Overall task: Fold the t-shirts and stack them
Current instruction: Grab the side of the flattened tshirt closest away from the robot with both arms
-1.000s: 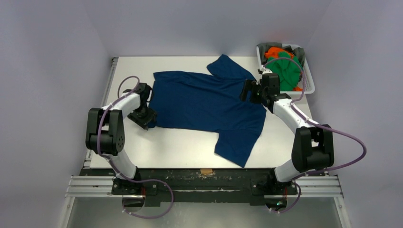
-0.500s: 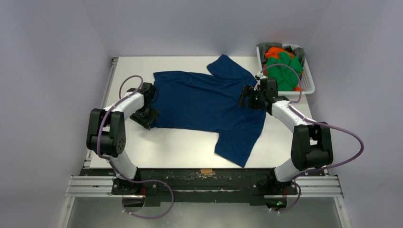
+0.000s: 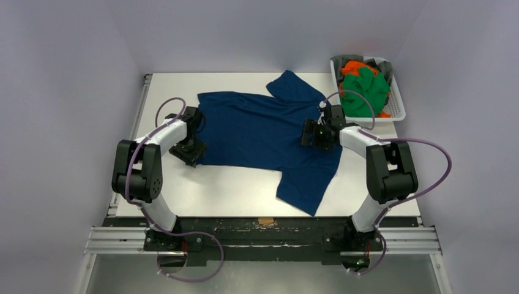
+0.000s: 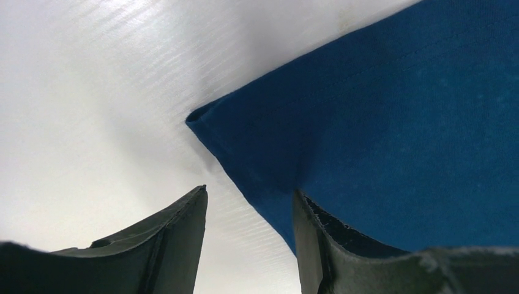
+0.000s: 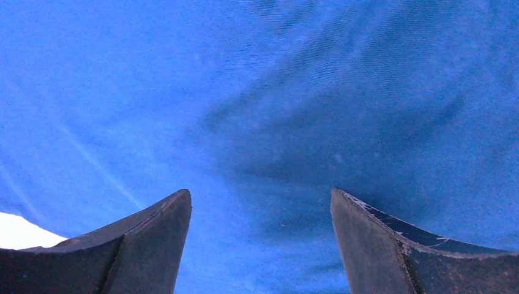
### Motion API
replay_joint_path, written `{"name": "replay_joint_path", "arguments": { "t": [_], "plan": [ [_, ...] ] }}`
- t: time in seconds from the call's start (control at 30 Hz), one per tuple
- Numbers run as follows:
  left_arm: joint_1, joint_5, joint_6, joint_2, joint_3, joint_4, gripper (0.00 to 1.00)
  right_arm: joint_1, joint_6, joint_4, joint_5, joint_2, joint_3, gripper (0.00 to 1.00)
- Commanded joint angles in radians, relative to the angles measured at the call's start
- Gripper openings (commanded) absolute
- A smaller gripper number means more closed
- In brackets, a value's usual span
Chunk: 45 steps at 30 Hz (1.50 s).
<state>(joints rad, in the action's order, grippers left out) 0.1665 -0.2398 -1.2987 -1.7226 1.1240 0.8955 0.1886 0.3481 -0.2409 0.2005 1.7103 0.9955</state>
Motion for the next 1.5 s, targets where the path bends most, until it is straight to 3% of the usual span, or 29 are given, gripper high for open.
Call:
{"name": "replay_joint_path", "arguments": {
  "t": [0.0,0.43,0.63,0.87,1.03,1.47],
  "plan": [
    [0.009,0.048,0.008,0.011,0.01,-0.05,0.51,-0.018,0.028,-0.102,-0.116,0.031,0.039,0.82],
    [0.036,0.081,-0.011,0.011,-0.013,-0.062,0.51,-0.156,0.112,-0.182,-0.241,0.01,0.019,0.82],
    [0.064,0.094,-0.029,0.012,-0.029,-0.027,0.5,-0.157,0.098,-0.179,-0.234,-0.013,0.031,0.82],
    [0.075,0.044,-0.052,0.132,-0.083,0.046,0.5,-0.158,0.09,-0.173,-0.227,-0.02,0.035,0.82],
    [0.075,0.05,-0.067,0.152,-0.166,-0.024,0.5,-0.159,0.097,-0.176,-0.254,-0.017,0.037,0.82],
    [0.093,-0.006,-0.078,0.044,-0.056,-0.051,0.48,-0.158,0.094,-0.15,-0.217,-0.056,0.022,0.82]
  ]
}}
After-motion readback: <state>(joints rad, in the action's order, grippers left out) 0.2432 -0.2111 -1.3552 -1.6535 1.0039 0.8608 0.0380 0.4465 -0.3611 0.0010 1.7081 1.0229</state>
